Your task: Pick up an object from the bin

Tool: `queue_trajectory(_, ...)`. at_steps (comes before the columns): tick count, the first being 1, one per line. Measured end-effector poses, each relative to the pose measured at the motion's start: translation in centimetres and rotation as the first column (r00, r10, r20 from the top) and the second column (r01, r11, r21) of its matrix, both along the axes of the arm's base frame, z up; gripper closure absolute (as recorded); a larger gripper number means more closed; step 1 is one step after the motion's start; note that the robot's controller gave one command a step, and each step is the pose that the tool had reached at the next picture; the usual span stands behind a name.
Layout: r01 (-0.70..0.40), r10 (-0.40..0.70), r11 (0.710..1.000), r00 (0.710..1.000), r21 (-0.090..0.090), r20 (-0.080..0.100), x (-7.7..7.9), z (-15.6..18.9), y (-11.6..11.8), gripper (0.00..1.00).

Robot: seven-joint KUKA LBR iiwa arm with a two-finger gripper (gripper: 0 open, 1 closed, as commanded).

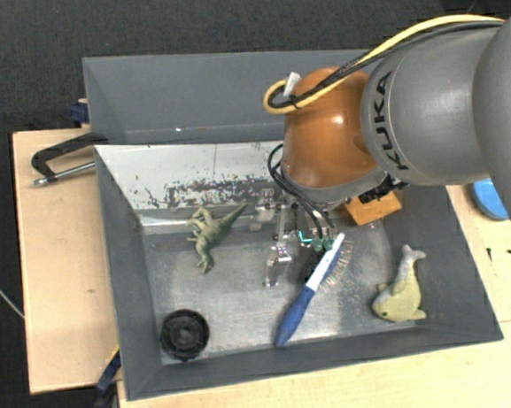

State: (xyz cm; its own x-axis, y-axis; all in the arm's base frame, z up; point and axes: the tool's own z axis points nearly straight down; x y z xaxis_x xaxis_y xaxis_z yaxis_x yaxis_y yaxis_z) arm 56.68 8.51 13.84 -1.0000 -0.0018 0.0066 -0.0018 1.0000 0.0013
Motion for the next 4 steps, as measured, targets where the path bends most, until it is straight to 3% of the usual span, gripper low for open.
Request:
queue_trajectory(1,-0.154,0.154,0.988,0.988,0.015,-0.002,-0.4,-5.3,-7.8,0.0)
queue_trajectory(2,-0.155,0.155,0.988,0.988,0.019,0.008,-2.9,-6.1,-11.9,0.0)
queue_trajectory(3,-0.163,0.163,0.986,0.986,0.021,-0.02,-3.5,-6.1,-11.9,1.0)
queue_trajectory(4,-0.482,0.482,0.876,0.876,-0.009,0.018,-2.6,10.8,-16.8,1.0)
